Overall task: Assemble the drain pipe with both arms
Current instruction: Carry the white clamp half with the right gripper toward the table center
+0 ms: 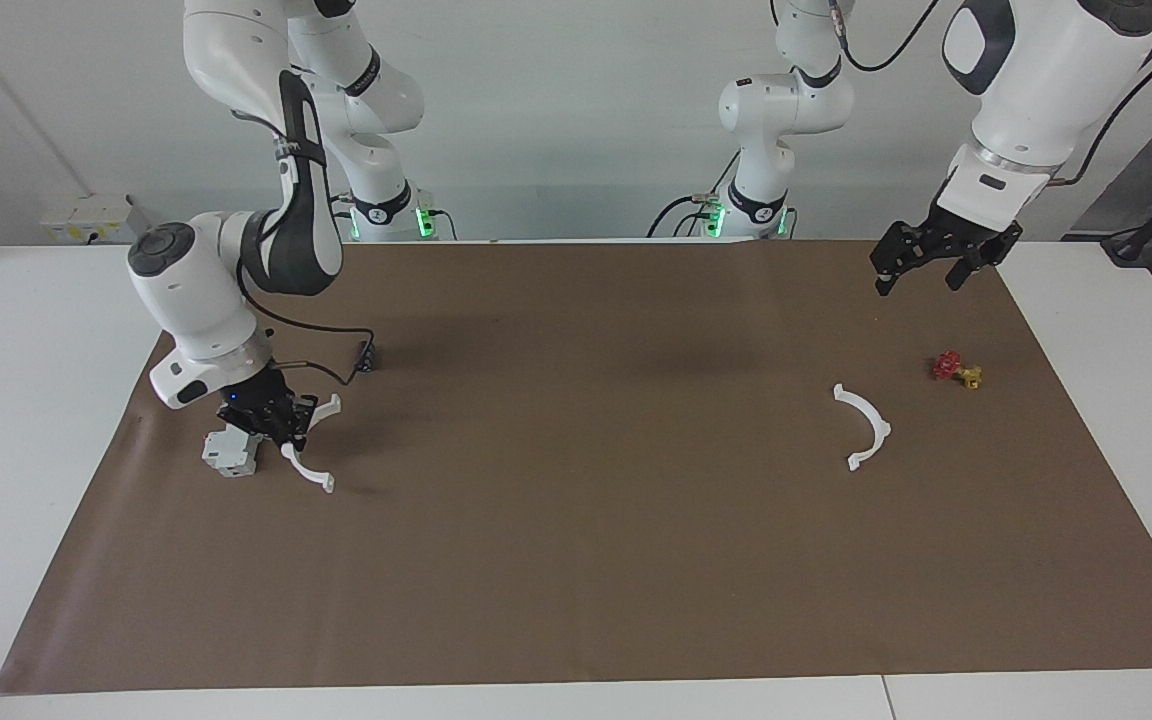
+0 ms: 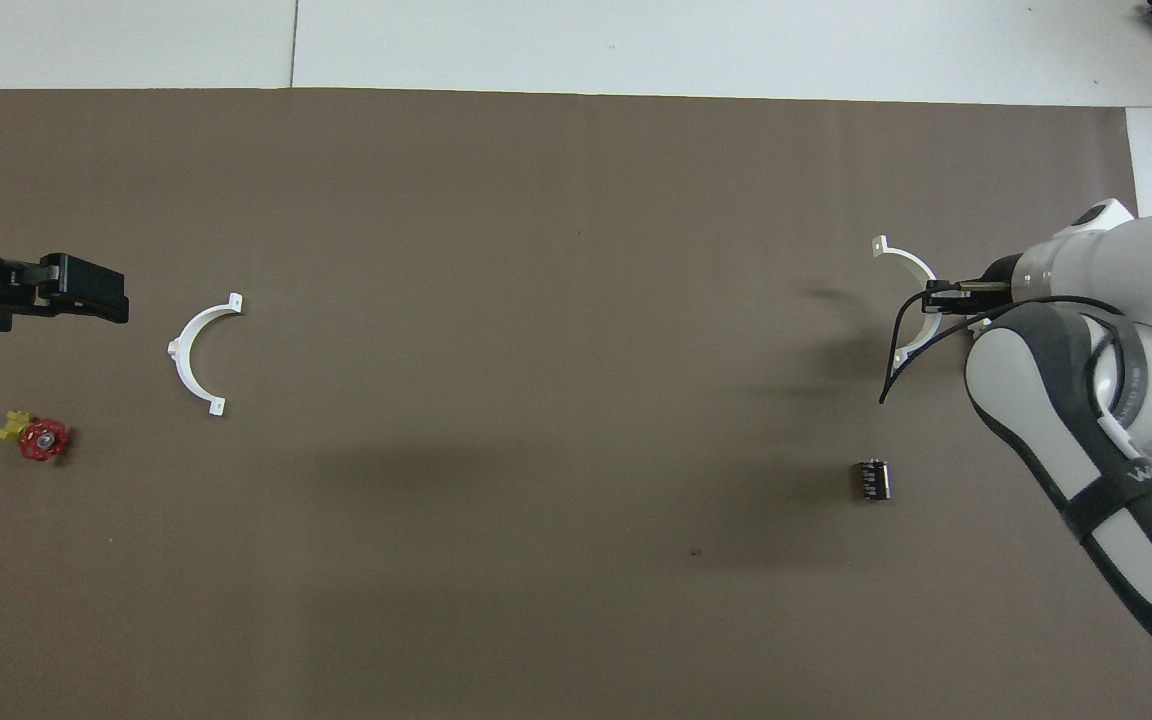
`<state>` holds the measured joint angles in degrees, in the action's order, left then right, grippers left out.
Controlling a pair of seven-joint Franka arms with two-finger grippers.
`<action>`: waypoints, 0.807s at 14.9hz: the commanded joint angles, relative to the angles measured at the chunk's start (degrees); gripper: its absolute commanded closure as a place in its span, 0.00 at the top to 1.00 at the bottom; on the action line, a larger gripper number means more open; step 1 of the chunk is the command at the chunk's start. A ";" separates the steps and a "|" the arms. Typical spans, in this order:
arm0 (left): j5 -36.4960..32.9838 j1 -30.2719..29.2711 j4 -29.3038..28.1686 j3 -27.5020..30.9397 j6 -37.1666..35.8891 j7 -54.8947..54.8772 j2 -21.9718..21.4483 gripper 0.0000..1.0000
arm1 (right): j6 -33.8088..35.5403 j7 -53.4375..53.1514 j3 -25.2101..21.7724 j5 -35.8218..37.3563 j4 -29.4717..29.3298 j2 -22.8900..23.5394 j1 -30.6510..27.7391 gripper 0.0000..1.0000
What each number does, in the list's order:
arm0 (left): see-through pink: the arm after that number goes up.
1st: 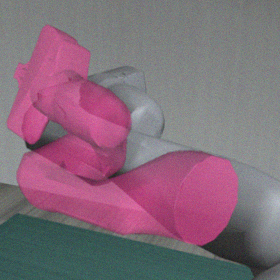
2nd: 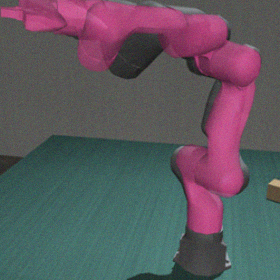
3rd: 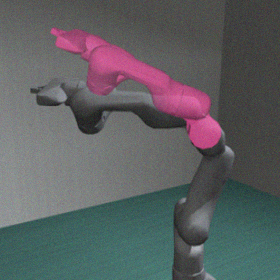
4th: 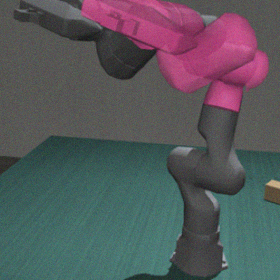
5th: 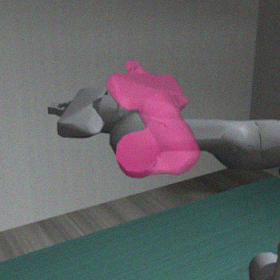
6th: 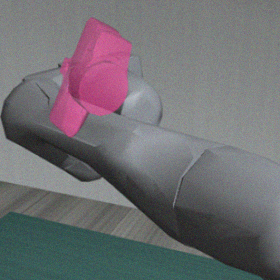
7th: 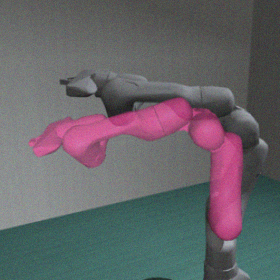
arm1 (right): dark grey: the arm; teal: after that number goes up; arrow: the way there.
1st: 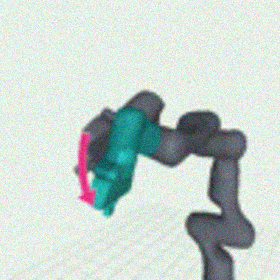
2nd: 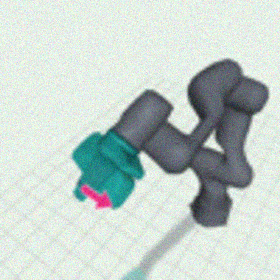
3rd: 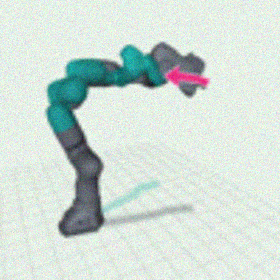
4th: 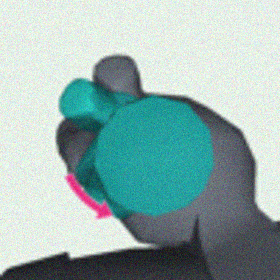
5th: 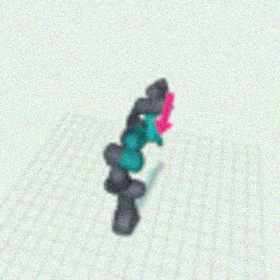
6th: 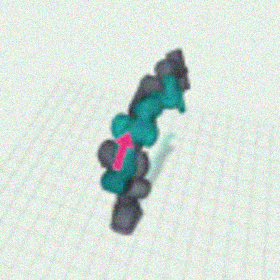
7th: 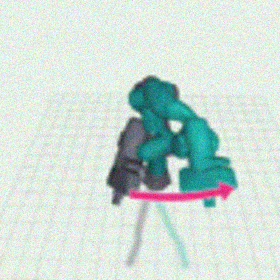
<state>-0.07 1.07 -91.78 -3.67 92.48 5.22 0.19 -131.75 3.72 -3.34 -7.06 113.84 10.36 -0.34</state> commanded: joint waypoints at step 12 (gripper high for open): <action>0.78 0.07 -0.33 0.07 -0.63 0.75 -0.98 1.00 | 14.16 -14.69 0.96 3.98 -6.53 -3.42 8.58 0.00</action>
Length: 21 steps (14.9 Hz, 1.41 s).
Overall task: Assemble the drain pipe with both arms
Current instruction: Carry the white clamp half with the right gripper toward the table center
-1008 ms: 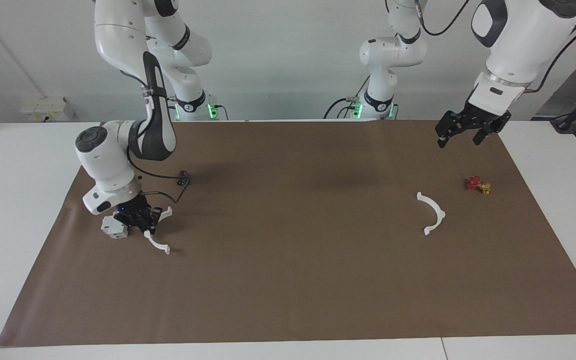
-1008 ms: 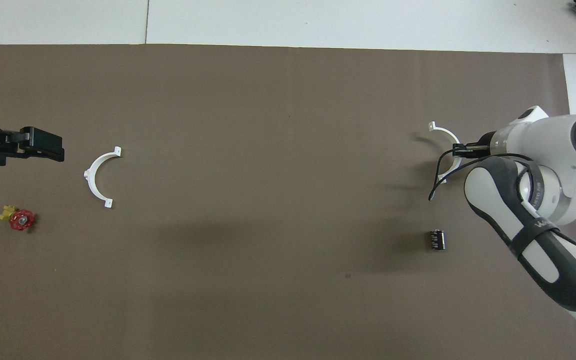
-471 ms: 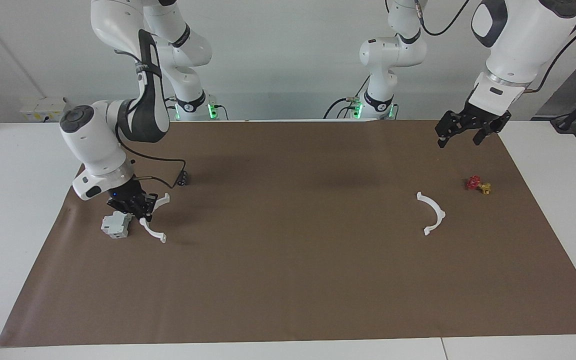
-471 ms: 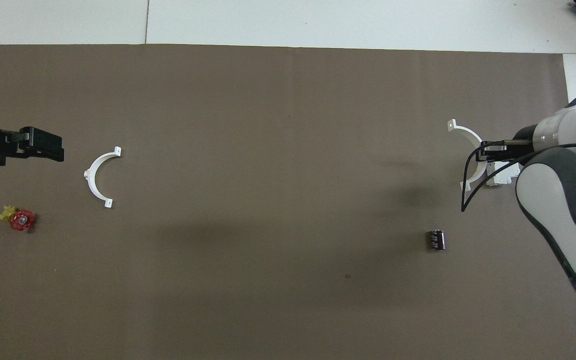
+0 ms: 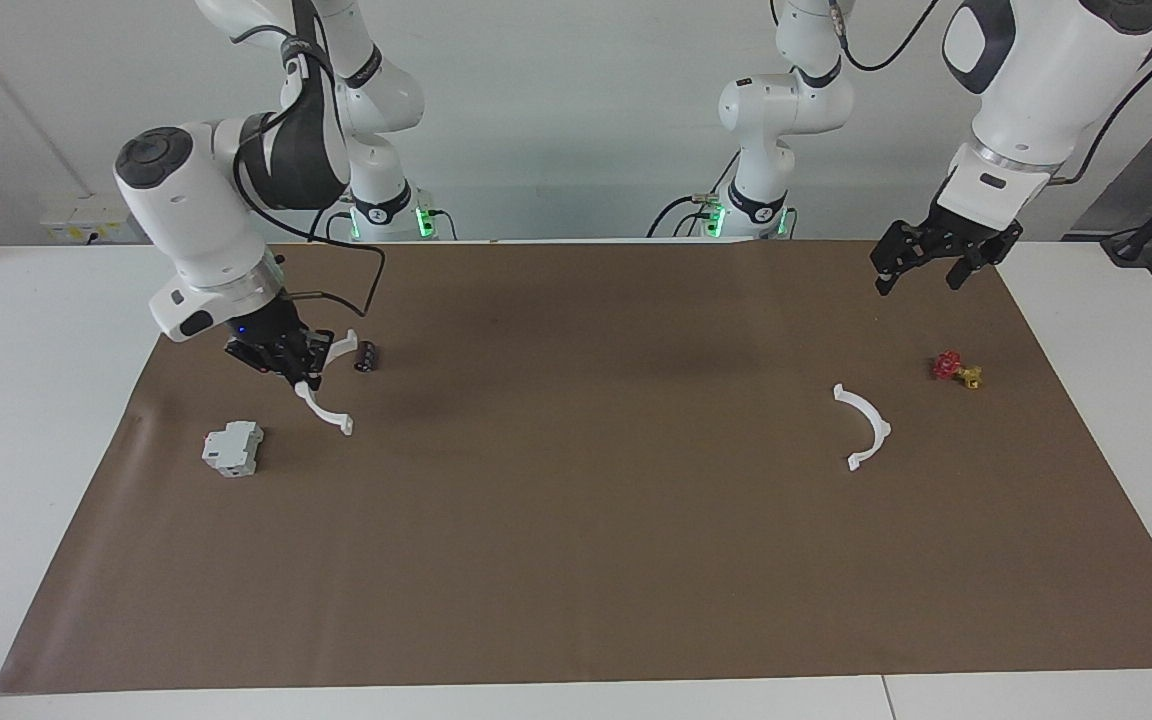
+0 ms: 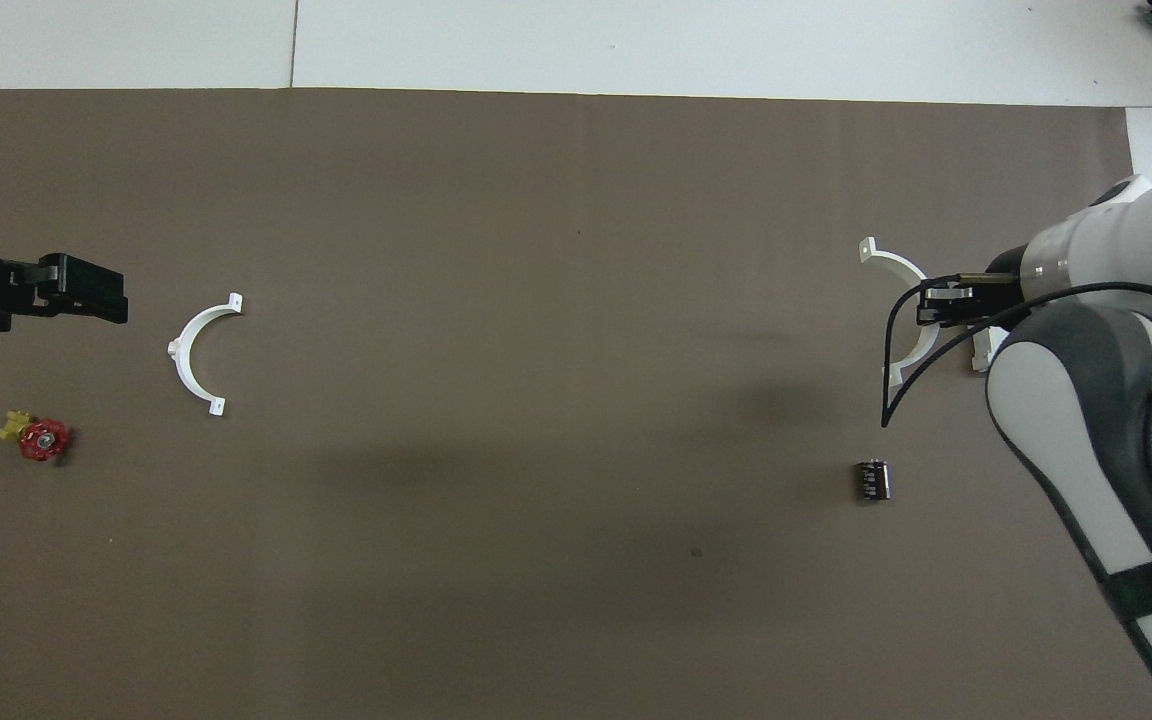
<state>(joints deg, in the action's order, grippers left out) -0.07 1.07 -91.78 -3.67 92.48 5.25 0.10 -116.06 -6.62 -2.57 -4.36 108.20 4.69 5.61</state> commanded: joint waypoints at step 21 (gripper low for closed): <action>0.78 0.07 -0.68 0.16 -0.54 0.64 -0.90 1.00 | -19.73 -41.37 0.28 8.48 -8.71 23.08 30.60 0.00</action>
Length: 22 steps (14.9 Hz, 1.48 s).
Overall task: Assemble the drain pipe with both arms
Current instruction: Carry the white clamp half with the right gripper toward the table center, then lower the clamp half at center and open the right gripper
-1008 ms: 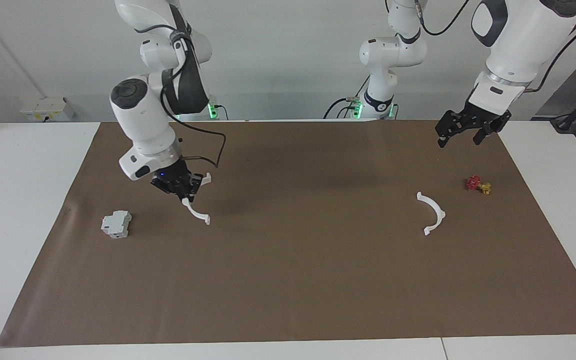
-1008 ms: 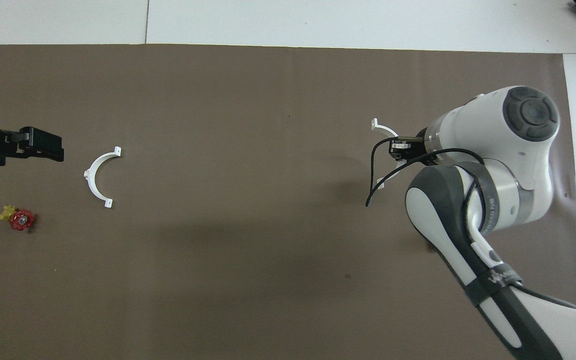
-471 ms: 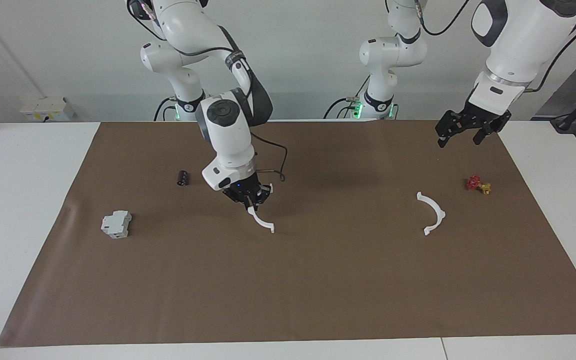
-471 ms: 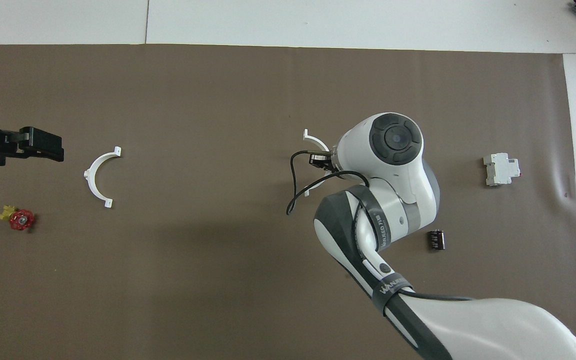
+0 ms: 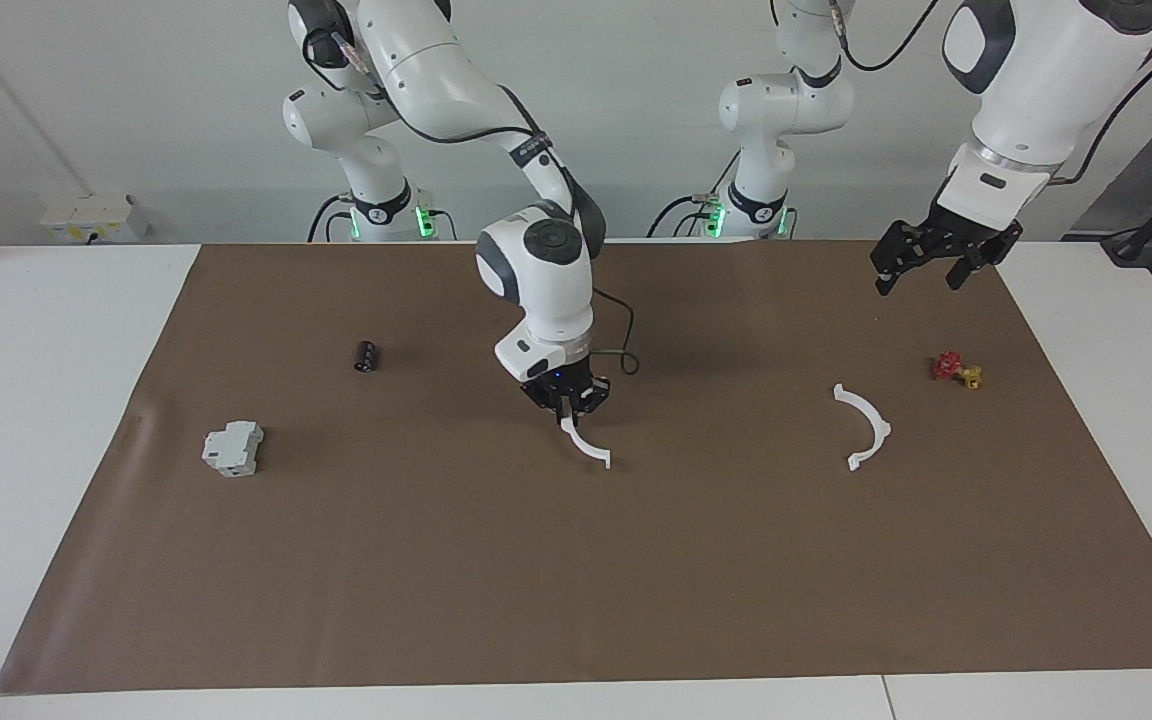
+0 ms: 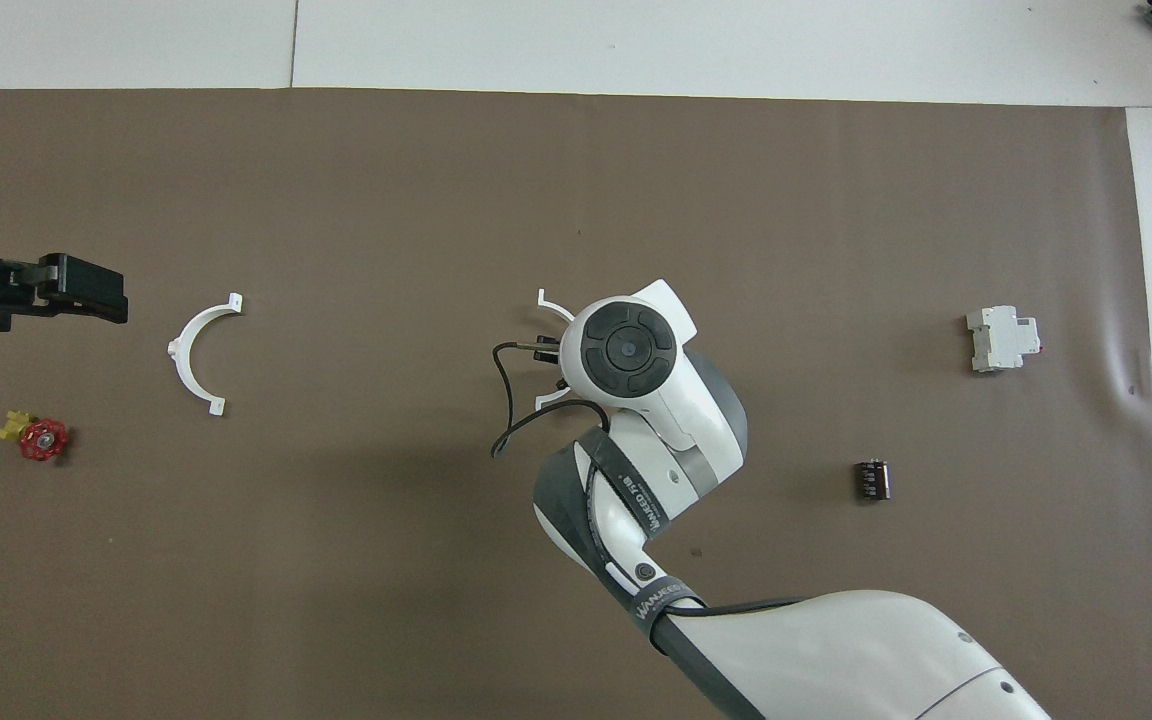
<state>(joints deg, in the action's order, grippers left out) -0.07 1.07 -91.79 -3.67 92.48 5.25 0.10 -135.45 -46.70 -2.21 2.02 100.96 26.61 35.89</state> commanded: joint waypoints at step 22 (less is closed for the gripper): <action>0.78 0.07 -0.93 0.16 -0.54 0.55 -1.25 1.00 | -1.15 -2.96 -0.60 3.17 1.17 -0.76 0.24 1.00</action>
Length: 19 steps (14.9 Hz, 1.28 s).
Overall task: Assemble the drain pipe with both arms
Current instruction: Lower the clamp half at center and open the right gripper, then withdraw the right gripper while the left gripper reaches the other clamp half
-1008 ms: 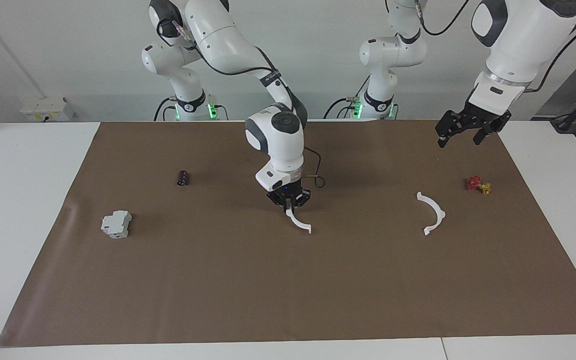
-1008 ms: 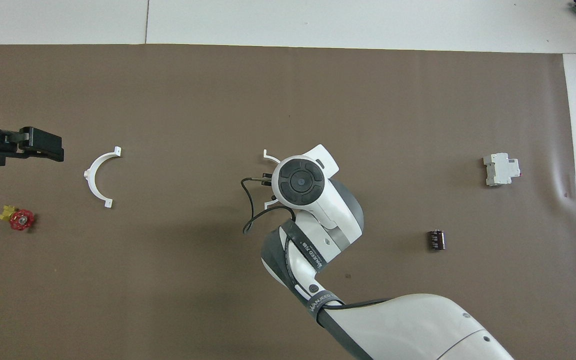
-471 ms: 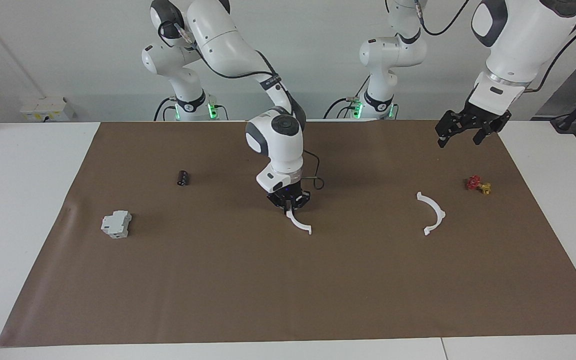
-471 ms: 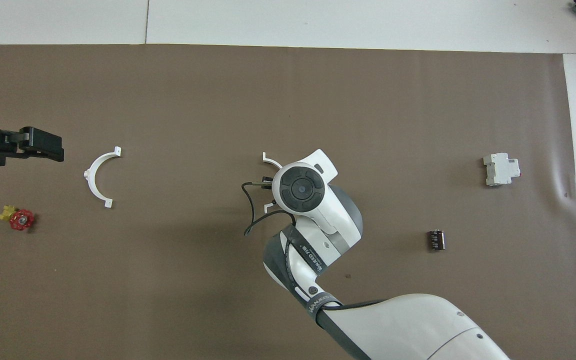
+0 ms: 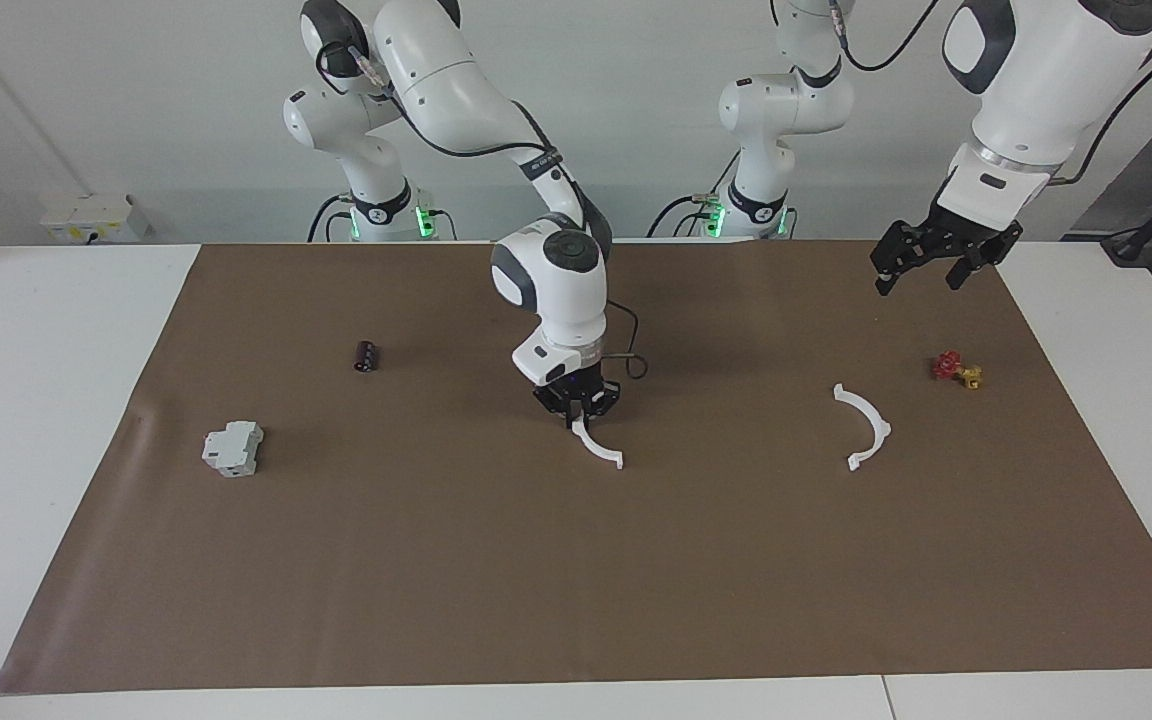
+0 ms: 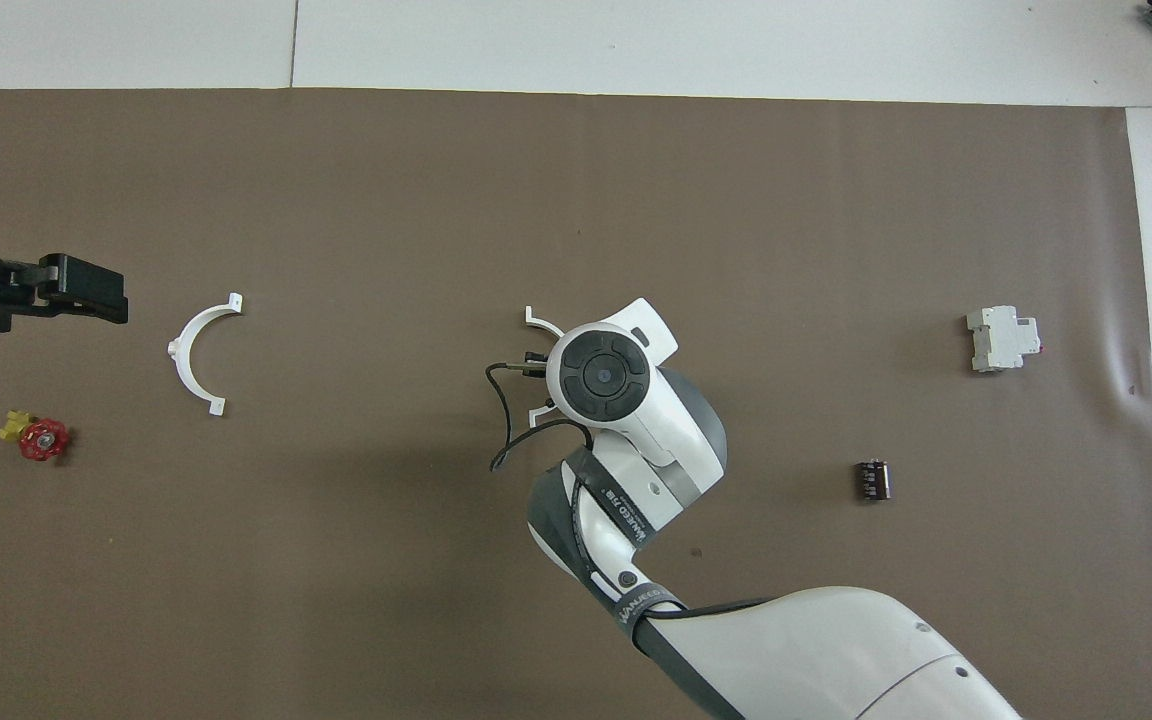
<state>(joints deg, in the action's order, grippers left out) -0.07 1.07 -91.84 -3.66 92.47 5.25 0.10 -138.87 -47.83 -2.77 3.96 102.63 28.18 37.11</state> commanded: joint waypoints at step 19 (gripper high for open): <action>0.78 -0.72 -27.24 5.07 30.80 7.19 -2.92 1.00 | 39.18 33.67 -0.57 0.52 -5.94 -29.06 -30.51 1.00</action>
<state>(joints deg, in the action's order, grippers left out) -0.07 0.42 -113.18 1.41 116.60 7.35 -1.59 -104.05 -15.87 -4.07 4.41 98.51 -0.42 7.86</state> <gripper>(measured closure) 0.000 0.000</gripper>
